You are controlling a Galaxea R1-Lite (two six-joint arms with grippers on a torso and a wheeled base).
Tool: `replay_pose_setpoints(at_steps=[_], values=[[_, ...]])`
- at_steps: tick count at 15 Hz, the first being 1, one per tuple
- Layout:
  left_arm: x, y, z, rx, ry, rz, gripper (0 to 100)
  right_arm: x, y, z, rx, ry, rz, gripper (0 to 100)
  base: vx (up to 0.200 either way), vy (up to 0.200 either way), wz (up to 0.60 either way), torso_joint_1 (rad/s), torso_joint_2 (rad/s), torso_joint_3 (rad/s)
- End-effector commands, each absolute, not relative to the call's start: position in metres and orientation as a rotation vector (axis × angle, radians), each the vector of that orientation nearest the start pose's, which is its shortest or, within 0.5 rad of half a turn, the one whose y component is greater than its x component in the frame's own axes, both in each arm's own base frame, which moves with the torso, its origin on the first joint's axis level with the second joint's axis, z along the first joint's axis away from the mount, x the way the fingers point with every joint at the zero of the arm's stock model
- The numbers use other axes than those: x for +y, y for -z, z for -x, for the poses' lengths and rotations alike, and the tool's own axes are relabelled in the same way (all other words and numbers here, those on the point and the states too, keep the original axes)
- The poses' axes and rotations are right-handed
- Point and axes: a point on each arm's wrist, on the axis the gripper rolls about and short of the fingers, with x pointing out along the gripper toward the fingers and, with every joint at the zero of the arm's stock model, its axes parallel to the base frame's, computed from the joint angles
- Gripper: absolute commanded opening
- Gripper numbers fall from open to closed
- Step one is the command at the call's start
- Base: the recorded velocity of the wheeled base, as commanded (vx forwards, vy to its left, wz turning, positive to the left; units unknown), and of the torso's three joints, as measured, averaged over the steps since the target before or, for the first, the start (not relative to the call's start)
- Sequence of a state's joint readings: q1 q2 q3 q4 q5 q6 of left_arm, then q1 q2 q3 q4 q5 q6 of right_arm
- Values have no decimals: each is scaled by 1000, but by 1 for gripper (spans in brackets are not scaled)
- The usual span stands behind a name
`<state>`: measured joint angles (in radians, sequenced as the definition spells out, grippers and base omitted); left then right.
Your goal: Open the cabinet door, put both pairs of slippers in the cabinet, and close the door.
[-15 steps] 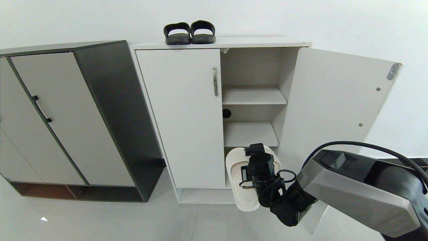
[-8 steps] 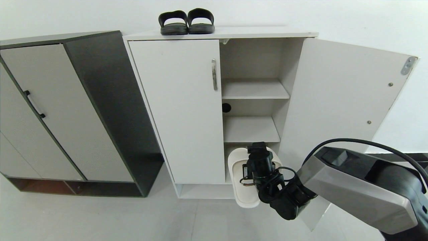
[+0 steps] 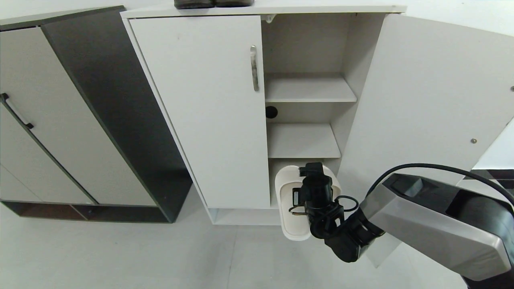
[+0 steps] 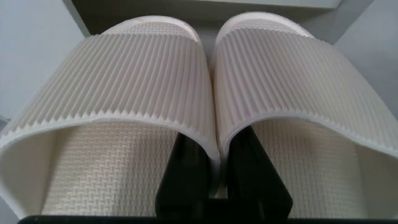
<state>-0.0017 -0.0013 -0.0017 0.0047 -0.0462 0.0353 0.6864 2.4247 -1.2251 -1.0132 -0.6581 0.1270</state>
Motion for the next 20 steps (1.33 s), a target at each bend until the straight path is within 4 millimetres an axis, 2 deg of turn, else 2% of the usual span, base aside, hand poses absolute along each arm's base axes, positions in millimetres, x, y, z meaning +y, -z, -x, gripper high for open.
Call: replay_pose_setpoints(at_steps=[1, 3, 7, 15, 20], values=[[-1, -75, 23, 2, 48, -35, 0, 276, -52, -357, 66, -22, 11, 0, 0, 0, 0, 2, 2, -193], [-1, -75, 23, 2, 48, -35, 0, 273, -55, -352, -12, -26, 59, 0, 0, 0, 0, 4, 4, -62], [-1, -75, 23, 2, 48, -35, 0, 271, -74, -349, -47, -26, 28, 0, 0, 0, 0, 0, 0, 0], [-1, -75, 23, 2, 48, -37, 0, 271, -72, -349, -1, -29, -19, 0, 0, 0, 0, 0, 0, 0], [-1, -75, 23, 2, 48, -37, 0, 271, -72, -349, -2, -28, -20, 0, 200, 0, 0, 1, 1, 2]])
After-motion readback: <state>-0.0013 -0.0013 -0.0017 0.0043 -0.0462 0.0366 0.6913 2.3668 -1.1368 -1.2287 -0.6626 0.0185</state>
